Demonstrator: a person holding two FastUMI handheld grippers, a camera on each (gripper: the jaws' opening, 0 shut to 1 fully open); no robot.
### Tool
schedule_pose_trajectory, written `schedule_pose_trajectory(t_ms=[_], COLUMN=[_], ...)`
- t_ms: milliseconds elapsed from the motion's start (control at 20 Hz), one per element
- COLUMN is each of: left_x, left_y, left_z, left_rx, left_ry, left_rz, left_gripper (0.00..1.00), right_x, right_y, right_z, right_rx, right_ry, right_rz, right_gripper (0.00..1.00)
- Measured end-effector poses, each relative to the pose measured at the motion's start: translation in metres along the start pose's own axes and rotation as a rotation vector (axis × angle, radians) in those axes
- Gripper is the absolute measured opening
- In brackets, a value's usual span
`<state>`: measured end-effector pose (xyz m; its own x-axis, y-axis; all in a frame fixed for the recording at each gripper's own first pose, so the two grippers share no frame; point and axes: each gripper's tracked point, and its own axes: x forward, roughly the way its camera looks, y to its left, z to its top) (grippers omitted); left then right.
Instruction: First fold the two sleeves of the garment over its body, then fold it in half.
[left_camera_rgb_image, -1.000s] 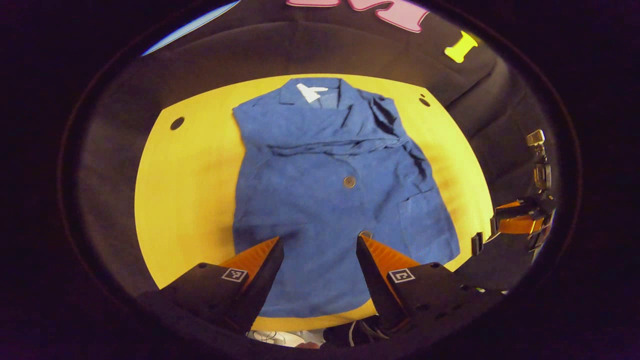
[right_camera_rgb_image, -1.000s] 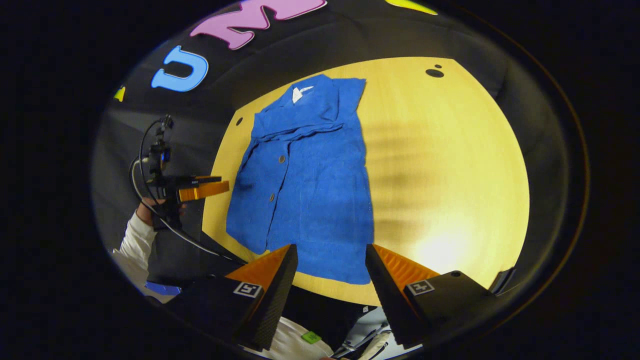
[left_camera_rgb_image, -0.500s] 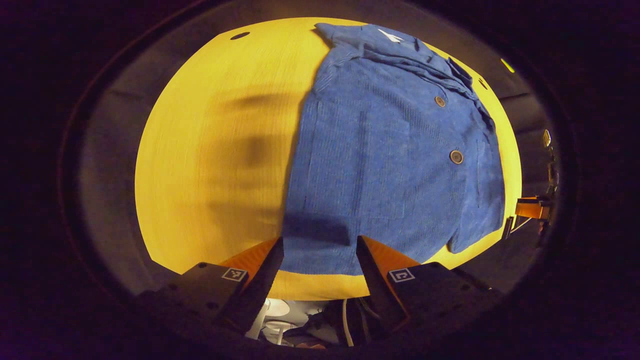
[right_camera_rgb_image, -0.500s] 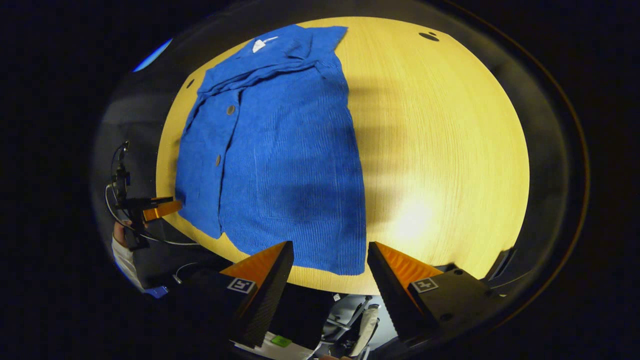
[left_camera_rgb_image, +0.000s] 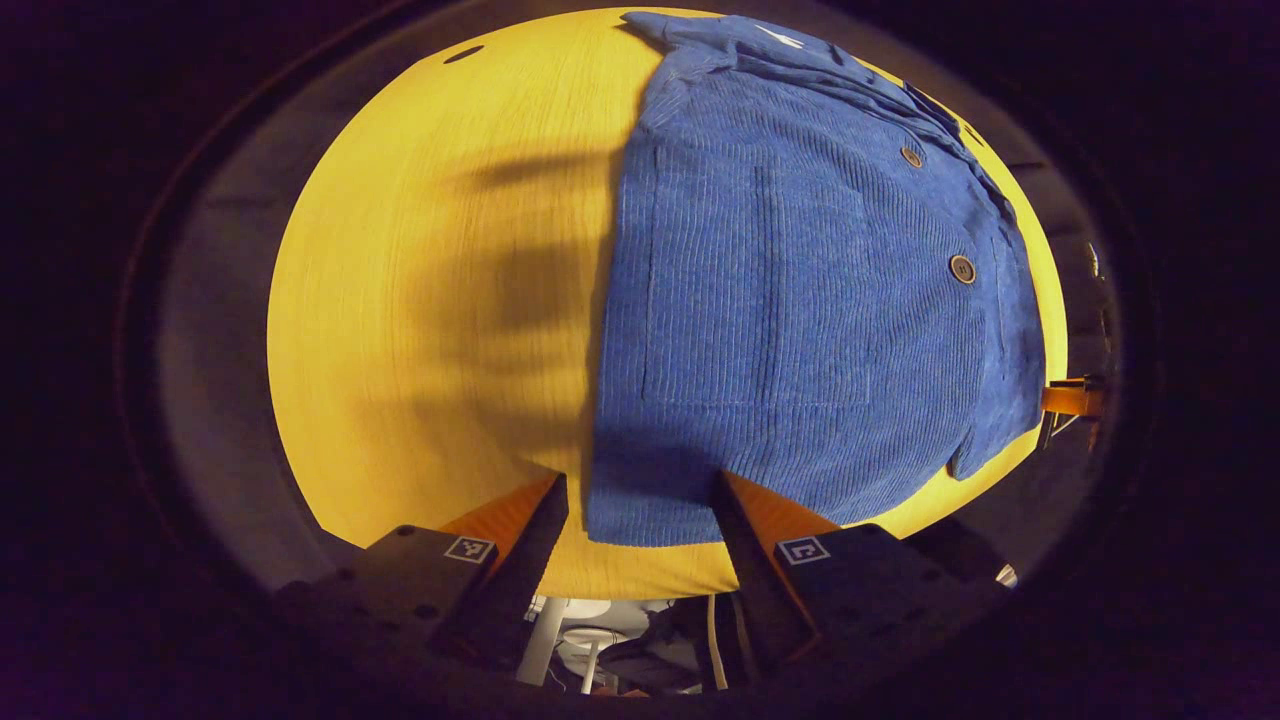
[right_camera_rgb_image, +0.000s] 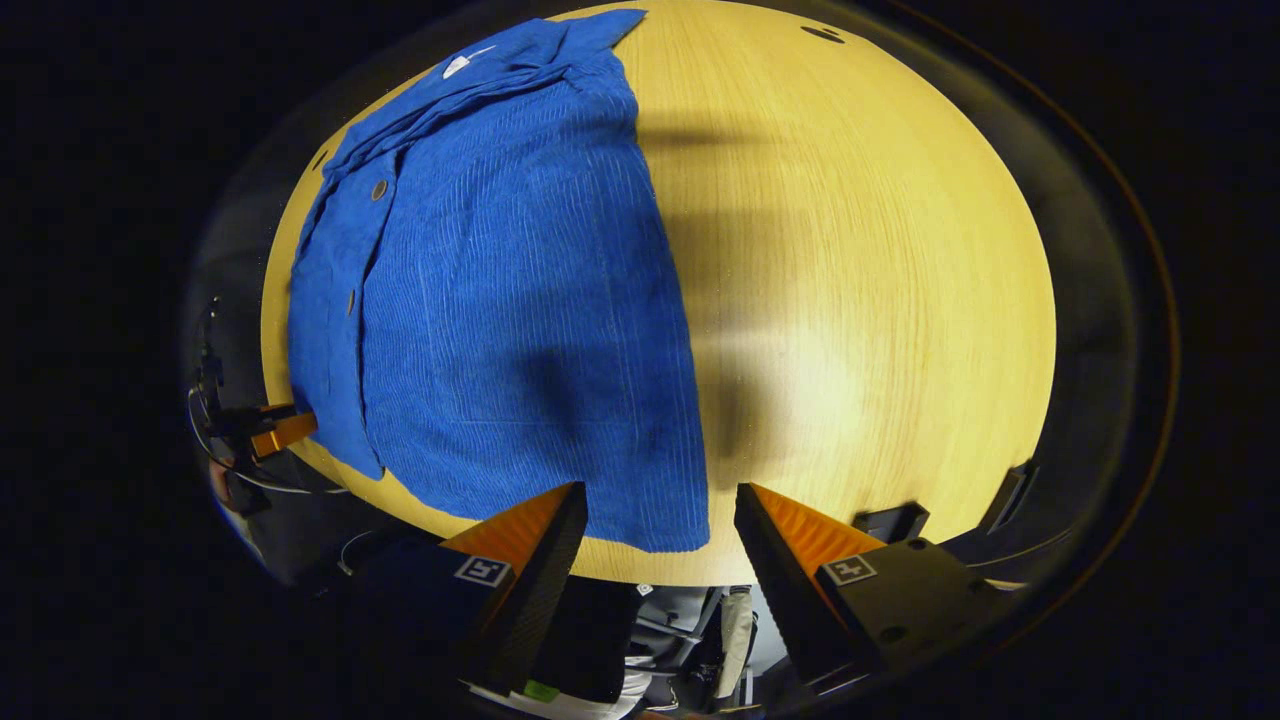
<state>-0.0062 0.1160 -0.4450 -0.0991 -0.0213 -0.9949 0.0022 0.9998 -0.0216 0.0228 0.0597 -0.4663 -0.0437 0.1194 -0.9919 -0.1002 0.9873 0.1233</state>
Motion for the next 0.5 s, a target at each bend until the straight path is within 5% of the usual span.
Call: schedule_pose_trajectory(t_ms=[200, 500], left_x=[0.001, 0.003], left_y=[0.000, -0.001], left_z=[0.001, 0.004], left_rx=[0.002, 0.024], left_ry=[-0.001, -0.019], left_rz=[0.002, 0.004], left_gripper=[0.85, 0.85], right_x=[0.021, 0.023], right_y=[-0.008, -0.004], right_z=[-0.016, -0.011], right_rx=[-0.071, -0.052], right_ry=[0.054, -0.025], right_rz=[-0.094, -0.103], right_gripper=[0.96, 0.99])
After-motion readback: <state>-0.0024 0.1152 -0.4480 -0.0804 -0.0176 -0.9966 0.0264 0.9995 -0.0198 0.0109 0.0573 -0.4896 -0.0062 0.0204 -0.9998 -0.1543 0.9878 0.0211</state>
